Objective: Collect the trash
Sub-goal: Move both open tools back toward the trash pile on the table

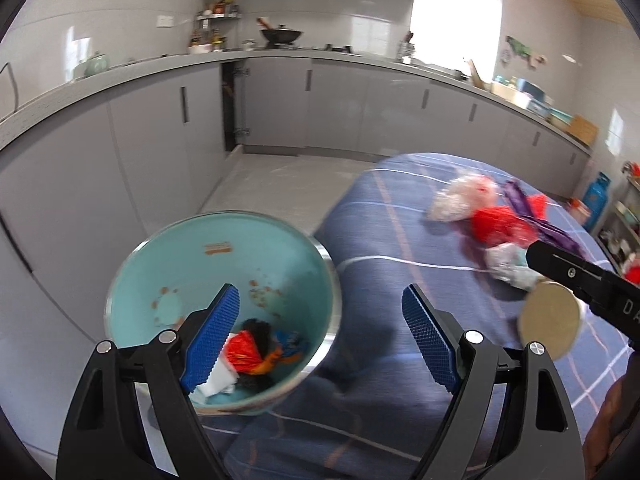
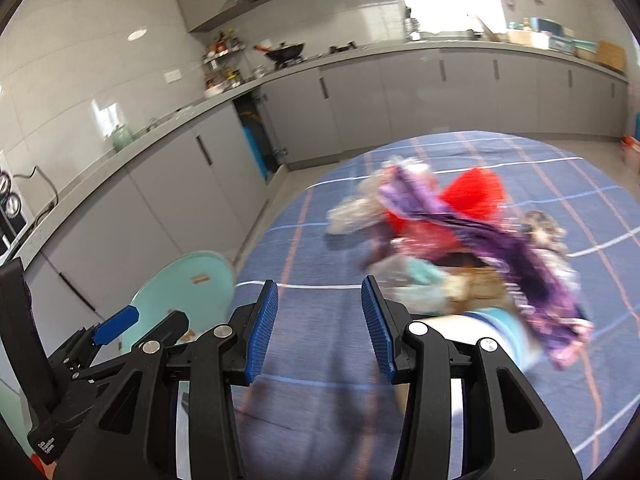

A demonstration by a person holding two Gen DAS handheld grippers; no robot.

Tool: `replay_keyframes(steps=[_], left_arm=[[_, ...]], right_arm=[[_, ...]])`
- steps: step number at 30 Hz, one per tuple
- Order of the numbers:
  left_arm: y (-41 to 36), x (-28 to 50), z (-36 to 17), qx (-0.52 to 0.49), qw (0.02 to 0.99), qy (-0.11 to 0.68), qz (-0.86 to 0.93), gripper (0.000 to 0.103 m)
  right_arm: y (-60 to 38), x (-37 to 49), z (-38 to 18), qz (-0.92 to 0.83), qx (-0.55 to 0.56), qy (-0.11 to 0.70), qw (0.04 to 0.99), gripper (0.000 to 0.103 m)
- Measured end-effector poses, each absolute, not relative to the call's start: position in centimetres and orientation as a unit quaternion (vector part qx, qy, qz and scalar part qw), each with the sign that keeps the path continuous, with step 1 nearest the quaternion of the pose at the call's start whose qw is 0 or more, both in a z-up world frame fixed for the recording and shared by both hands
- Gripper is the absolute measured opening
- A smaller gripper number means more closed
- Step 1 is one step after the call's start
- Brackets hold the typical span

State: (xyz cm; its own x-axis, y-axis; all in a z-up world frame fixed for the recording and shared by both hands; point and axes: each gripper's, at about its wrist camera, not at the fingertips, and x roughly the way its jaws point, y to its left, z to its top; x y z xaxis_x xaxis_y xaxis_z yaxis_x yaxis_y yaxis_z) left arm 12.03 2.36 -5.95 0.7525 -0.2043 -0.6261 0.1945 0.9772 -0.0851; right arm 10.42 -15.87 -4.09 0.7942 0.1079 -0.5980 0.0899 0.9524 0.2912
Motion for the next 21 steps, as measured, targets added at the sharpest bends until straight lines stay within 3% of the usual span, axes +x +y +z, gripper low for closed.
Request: replay_keyframes(steps=[21], left_arm=[[-9.0, 8.5, -5.2, 0.028, 0.906, 0.337, -0.256, 0.073]], right_arm=[[-26.6, 2.7, -5.2, -0.135, 0.19, 0.293, 0.927, 0.044]])
